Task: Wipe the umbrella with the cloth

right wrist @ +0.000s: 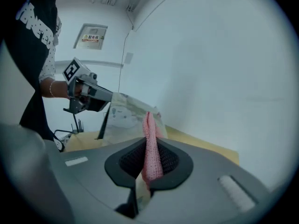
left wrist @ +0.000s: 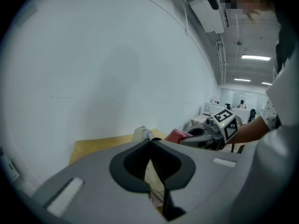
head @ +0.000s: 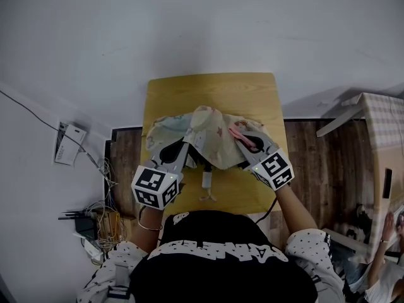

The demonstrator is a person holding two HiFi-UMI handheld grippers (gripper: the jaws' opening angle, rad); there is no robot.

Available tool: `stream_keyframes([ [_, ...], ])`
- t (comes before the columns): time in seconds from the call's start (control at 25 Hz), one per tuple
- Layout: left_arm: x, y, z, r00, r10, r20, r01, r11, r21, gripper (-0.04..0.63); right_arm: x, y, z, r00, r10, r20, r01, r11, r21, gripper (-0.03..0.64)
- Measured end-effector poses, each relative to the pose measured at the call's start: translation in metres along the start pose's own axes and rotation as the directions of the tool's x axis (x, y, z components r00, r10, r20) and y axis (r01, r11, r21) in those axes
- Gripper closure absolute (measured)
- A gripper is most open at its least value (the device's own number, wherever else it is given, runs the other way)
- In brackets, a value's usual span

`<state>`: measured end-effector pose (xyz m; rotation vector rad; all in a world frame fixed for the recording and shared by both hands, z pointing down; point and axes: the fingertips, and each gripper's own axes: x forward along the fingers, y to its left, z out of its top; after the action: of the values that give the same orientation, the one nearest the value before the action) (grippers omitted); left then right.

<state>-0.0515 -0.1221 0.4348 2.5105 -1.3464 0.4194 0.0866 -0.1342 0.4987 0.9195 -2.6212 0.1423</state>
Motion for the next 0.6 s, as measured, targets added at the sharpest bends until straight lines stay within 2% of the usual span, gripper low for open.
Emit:
stream_keyframes([
  [0.2, -0.001, -0.005, 0.001, 1.0, -0.005, -0.004, 0.005, 1.0, 0.006, 0.595, 0.006, -0.038, 0.002, 0.996, -0.086, -0.034, 0.081, 0.989, -0.125, 0.583],
  [0.6, 0.003, -0.017, 0.006, 0.999, -0.035, 0.0, 0.035, 0.999, 0.012, 0.595, 0.007, -0.01, -0.051, 0.984, 0.006, -0.178, -0.039, 0.983, -0.18, 0.583],
])
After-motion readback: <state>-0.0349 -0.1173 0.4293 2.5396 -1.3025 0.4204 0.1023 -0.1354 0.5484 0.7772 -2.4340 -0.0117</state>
